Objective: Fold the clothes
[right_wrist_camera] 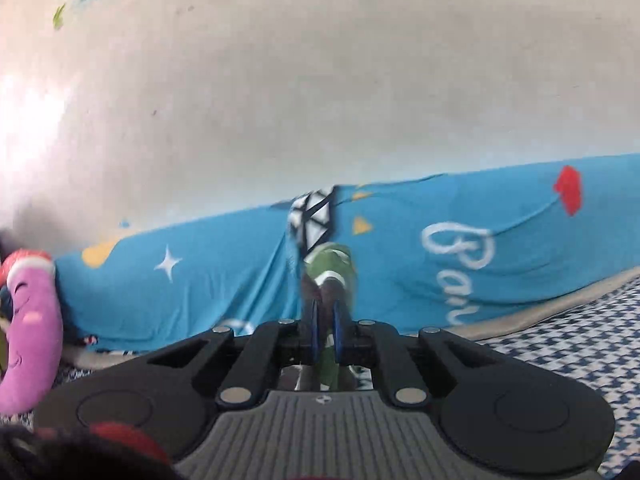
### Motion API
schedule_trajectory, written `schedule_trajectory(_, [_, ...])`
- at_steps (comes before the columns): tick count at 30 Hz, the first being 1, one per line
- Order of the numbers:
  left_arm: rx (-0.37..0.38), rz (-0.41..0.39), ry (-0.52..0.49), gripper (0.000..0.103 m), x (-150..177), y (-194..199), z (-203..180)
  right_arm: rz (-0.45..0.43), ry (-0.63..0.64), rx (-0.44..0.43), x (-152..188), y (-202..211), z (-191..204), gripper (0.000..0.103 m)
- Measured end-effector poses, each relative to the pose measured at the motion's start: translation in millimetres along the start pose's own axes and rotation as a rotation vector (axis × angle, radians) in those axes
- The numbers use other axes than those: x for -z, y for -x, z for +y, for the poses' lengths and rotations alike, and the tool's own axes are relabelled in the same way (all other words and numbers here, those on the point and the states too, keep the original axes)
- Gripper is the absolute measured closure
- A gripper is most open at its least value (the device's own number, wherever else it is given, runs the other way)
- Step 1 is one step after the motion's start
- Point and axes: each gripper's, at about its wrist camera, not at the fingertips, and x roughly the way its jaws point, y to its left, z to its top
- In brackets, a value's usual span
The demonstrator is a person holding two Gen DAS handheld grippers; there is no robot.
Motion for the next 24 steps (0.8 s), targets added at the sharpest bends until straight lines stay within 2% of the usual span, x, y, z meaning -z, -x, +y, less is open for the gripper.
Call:
schedule_trajectory(4, [0.013, -0.006, -0.005, 0.000, -1, 3, -12, -0.001, -0.022, 0.009, -6, 1, -15, 0.094])
schedule_trajectory(12, [0.027, -0.001, -0.014, 0.000, -1, 2, -24, 0.036, -0.001, -0.015, 6, -21, -6, 0.094])
schedule_trajectory(21, [0.015, 0.004, 0.009, 0.000, -2, -1, -10, 0.053, 0.056, -0.113, 17, -42, 45, 0.094])
schedule_trajectory(24, [0.011, 0.004, 0.020, 0.000, -2, -2, -5, 0.118, 0.083, -0.188, 33, -59, 69, 0.091])
